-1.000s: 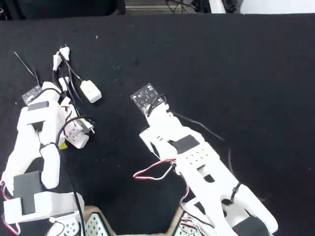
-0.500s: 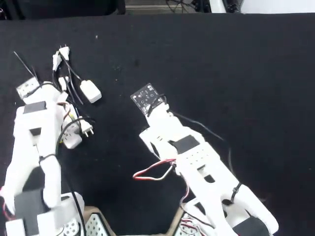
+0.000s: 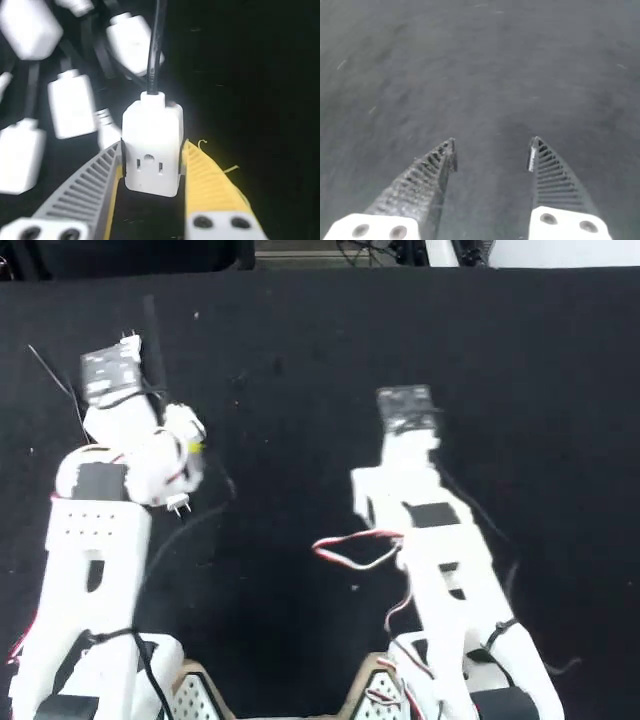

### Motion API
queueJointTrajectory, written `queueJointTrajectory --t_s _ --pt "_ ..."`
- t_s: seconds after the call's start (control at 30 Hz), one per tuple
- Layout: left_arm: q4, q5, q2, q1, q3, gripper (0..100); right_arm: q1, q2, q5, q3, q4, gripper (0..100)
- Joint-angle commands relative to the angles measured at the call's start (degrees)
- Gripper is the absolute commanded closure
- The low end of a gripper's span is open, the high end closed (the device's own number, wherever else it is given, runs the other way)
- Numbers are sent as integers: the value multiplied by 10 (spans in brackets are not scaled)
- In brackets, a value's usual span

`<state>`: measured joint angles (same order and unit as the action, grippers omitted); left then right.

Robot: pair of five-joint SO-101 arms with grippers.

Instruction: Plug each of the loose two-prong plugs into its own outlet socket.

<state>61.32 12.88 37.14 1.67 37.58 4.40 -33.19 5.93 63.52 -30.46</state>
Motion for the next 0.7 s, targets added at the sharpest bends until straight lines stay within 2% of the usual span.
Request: queueJointTrajectory --t_s 0.0,0.1,0.23,0.37,0.47,0.67 --pt "-91 -8 -3 -103 64 895 -34 0 26 -28 34 770" --pt "-171 -8 -25 -163 136 820 -35 0 25 -27 39 770" --pt "-250 -8 -43 -191 189 808 -33 0 24 -26 38 770" --pt "-251 -8 -44 -178 197 809 -33 0 24 -26 38 770" --pt "-221 -8 -47 -159 192 809 -33 0 24 -26 39 770" --pt "-211 -9 -47 -90 185 809 -33 0 24 -26 39 770"
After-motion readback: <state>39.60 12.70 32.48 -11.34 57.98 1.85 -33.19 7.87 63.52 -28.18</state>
